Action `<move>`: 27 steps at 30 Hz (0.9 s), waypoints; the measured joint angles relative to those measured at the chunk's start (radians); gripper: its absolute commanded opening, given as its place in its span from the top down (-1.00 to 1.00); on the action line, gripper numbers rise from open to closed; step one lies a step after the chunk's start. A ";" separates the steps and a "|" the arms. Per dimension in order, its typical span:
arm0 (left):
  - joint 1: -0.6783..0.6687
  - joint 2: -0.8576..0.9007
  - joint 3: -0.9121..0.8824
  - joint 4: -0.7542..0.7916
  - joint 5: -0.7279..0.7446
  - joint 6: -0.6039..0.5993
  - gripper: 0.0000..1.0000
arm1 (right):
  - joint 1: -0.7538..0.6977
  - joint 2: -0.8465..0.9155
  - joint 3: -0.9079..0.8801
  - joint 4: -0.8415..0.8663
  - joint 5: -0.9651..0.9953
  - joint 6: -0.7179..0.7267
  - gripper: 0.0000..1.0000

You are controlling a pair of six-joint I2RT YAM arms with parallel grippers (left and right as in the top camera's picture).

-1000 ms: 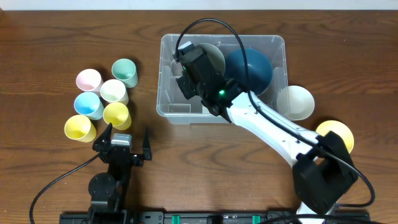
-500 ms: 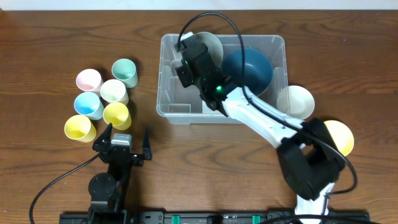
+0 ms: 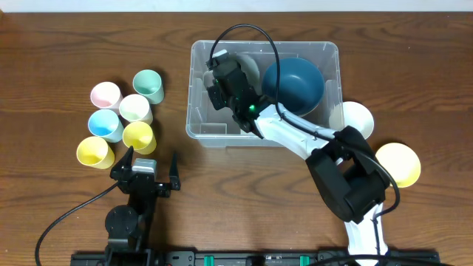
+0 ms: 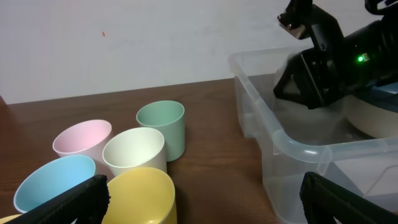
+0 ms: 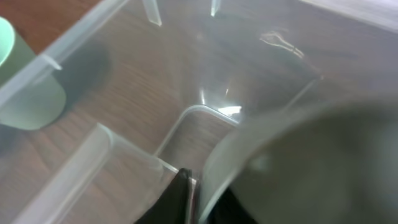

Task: Pack container
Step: 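Lower the grey bowl into the container's left side, open, withdraw right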

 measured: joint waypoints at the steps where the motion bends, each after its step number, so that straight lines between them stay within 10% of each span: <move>1: 0.000 0.000 0.000 0.000 0.000 0.000 -0.96 | 0.000 0.003 0.000 0.003 -0.001 -0.002 0.45; 16: 0.000 0.000 0.000 0.000 0.000 0.000 -0.96 | -0.002 0.010 0.016 -0.058 -0.001 -0.001 0.27; 27: 0.000 0.000 0.000 0.000 0.000 0.000 -0.96 | -0.003 -0.106 0.357 -0.745 -0.062 0.012 -0.17</move>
